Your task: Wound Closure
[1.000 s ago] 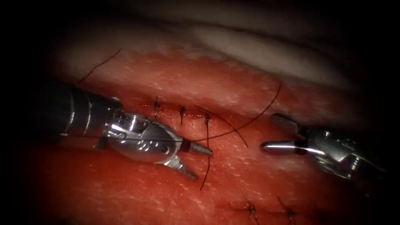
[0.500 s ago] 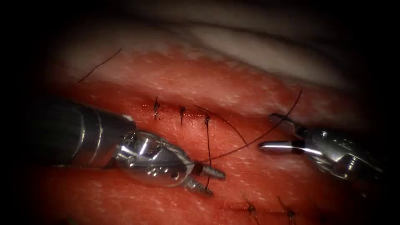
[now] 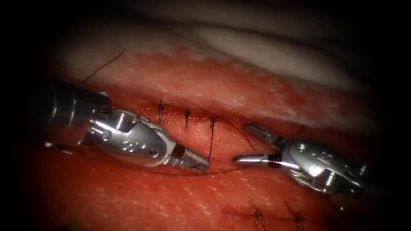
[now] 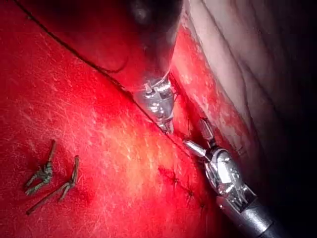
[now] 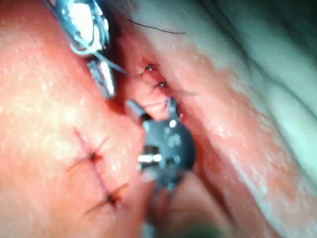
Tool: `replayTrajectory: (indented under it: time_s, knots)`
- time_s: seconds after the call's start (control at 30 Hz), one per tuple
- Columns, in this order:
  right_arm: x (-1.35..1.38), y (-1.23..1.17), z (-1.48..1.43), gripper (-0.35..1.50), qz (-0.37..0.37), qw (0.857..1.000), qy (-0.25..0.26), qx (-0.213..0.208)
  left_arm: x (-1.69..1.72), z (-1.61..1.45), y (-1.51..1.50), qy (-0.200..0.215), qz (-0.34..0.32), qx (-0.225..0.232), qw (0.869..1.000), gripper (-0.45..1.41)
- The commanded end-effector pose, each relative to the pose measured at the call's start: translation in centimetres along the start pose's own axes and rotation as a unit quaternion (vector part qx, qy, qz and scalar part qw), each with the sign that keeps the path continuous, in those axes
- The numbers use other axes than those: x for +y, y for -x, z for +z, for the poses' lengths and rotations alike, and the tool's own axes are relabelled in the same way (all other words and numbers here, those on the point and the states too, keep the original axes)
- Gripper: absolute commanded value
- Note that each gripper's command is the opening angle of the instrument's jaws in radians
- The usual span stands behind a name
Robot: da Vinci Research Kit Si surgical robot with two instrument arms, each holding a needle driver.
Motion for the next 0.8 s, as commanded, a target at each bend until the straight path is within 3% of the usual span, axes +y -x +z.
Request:
replayTrajectory:
  time_s: [0.03,0.27,0.47,0.8]
  knots:
    - [0.01,0.01,0.19,1.37,-0.020,1.000,-0.007,0.003,0.01,0.03,0.03,0.003,-0.002,0.004,1.000,-0.35]
    - [-0.02,0.10,0.63,1.40,-0.138,0.990,-0.030,-0.011,-0.20,-0.15,0.09,-0.010,-0.009,0.001,1.000,-0.35]
    - [0.05,0.08,0.81,1.40,-0.181,0.983,0.009,-0.005,-0.25,-0.17,0.08,-0.012,-0.012,0.001,1.000,-0.35]
    - [-0.01,0.24,1.14,1.40,-0.216,0.976,0.024,-0.008,-0.37,-0.23,0.01,-0.023,-0.019,0.007,1.000,-0.35]
